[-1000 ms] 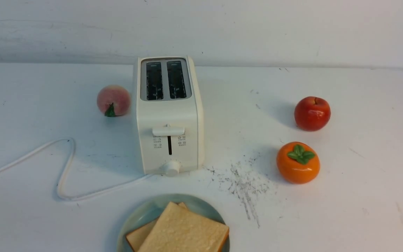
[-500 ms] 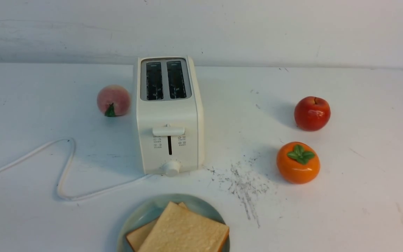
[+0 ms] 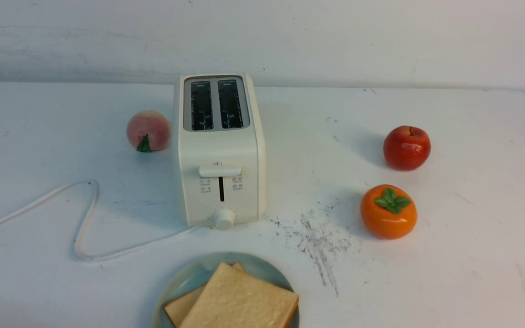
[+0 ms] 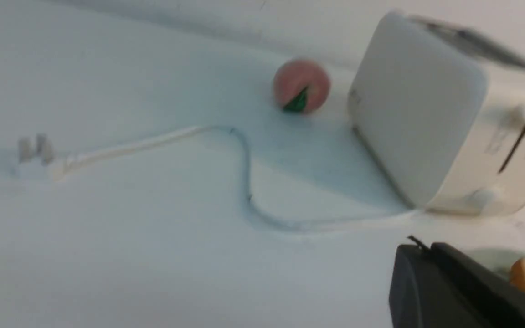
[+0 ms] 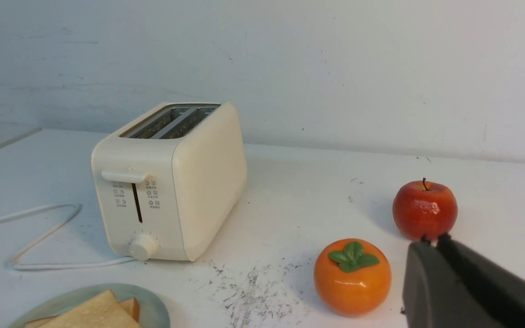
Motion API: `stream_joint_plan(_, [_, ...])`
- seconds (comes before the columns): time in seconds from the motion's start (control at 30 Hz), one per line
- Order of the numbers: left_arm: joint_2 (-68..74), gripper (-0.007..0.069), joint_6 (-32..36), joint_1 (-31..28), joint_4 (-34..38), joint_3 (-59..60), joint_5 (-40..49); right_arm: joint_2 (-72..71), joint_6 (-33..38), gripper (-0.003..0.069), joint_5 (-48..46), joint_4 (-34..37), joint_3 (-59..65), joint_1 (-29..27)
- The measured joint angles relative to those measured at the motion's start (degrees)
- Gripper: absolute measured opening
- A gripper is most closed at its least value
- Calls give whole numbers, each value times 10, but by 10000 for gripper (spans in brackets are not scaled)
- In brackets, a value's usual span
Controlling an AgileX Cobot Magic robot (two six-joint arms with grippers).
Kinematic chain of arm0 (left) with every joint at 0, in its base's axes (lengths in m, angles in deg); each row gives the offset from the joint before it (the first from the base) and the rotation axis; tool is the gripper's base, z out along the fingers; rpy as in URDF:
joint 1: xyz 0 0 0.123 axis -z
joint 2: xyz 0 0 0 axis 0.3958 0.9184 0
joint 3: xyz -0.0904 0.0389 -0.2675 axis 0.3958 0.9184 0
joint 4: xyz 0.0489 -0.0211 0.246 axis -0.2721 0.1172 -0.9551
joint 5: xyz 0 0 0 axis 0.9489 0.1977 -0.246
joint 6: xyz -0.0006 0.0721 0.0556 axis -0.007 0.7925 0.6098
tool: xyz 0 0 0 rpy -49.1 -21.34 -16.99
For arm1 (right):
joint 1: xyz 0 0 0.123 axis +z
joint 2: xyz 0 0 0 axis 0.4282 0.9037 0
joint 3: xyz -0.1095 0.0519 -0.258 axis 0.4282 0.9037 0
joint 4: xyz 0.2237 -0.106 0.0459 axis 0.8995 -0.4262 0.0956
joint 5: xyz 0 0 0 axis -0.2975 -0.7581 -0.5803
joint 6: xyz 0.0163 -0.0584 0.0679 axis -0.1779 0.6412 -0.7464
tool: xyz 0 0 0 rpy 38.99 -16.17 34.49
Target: Take toasted bread from bread machine on white table place on plate.
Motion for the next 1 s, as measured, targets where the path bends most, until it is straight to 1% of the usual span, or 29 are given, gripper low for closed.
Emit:
stream_joint_plan(0.1, [0, 13, 0, -5, -3, 9, 43, 0, 0, 21, 0, 1, 0, 0])
stream_joint_plan(0.17, [0, 16, 0, -6, -4, 10, 49, 0, 0, 22, 0, 1, 0, 0])
stream_joint_plan(1.0, [0, 39, 0, -7, -4, 10, 49, 0, 0, 57, 3, -1, 0, 0])
